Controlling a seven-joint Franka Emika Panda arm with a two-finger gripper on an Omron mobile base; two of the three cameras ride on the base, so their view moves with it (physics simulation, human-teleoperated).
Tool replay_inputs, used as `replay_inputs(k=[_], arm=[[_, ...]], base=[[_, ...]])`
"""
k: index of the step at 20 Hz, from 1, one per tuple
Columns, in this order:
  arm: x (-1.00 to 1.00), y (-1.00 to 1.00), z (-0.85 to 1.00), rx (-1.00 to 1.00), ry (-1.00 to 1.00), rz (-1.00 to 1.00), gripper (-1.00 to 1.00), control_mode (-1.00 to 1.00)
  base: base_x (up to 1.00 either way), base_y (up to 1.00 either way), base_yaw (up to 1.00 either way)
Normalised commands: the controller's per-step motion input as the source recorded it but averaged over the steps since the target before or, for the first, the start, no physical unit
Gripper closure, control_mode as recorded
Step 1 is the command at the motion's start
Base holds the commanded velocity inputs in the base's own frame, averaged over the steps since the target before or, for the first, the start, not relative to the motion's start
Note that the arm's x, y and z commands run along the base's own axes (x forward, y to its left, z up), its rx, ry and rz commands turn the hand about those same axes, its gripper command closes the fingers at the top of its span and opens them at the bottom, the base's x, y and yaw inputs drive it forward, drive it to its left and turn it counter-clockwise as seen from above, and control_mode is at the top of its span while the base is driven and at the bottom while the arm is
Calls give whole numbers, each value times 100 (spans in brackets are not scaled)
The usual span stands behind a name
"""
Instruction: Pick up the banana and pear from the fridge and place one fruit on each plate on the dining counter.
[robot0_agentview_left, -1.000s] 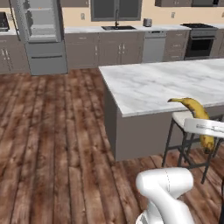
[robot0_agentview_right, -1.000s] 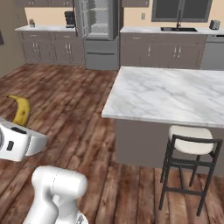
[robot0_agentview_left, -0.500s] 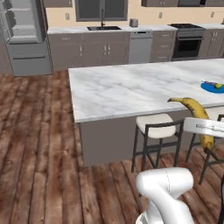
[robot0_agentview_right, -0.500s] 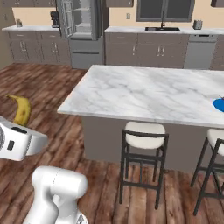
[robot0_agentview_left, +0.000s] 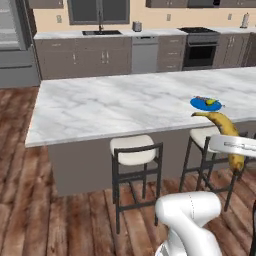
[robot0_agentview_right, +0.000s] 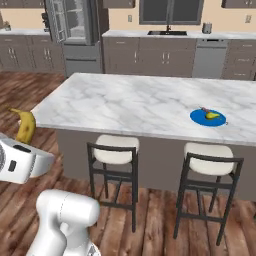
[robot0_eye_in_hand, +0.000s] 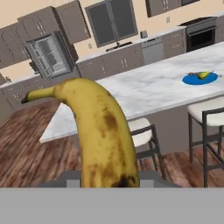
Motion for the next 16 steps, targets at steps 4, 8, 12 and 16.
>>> replay_inputs(k=[4,8,12,16], arm=[[0,0,0,0,0,0,100,100],[0,0,0,0,0,0,100,100],[0,0,0,0,0,0,100,100],[0,0,0,0,0,0,100,100]], base=[[0,-100,0],[0,-100,0],[0,-100,0],[0,-100,0]])
